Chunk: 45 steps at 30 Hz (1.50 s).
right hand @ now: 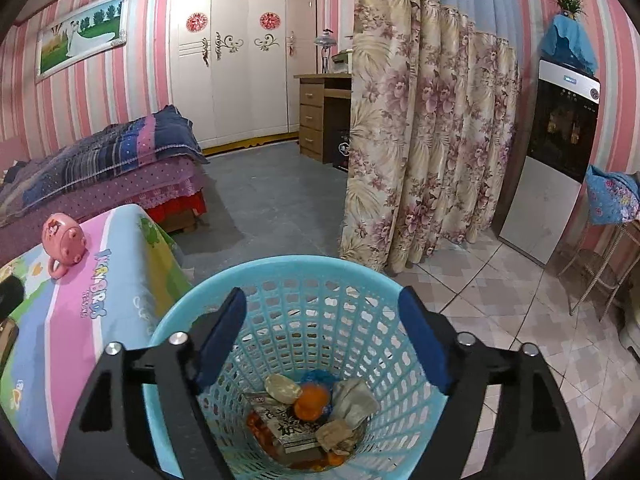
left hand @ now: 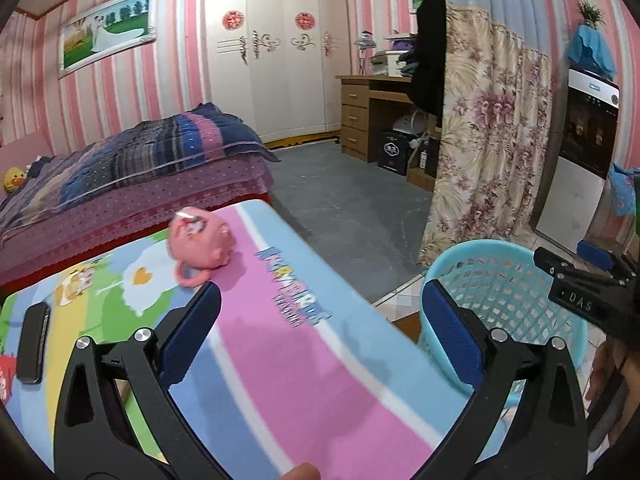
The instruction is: Collect trash
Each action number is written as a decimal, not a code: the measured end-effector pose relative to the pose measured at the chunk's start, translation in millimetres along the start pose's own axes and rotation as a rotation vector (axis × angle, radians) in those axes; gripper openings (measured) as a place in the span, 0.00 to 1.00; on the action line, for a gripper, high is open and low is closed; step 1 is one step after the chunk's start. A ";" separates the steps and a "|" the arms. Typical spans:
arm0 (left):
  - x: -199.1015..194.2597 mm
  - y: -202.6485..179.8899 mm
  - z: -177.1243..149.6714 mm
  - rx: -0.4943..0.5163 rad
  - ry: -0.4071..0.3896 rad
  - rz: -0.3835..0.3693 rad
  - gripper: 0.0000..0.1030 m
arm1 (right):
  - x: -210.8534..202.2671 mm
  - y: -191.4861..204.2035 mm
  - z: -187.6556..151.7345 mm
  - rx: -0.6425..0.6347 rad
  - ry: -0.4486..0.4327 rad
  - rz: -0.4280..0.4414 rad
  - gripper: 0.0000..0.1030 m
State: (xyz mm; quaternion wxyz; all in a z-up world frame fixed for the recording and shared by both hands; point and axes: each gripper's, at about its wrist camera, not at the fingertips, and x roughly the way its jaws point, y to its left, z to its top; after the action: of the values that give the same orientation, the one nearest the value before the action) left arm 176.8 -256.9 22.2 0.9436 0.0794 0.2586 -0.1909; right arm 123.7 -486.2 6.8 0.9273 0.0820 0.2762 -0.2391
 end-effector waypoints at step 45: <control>-184.4 160.4 -138.2 -0.265 -0.026 0.283 0.95 | -187.2 174.8 -99.5 -0.266 -0.126 0.350 0.96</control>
State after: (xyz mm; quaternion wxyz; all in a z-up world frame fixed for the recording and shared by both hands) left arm 31.6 -16.9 8.0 0.9665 -0.0122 0.2554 -0.0218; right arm 24.8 -230.9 30.6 0.9727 -0.0094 0.2282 -0.0405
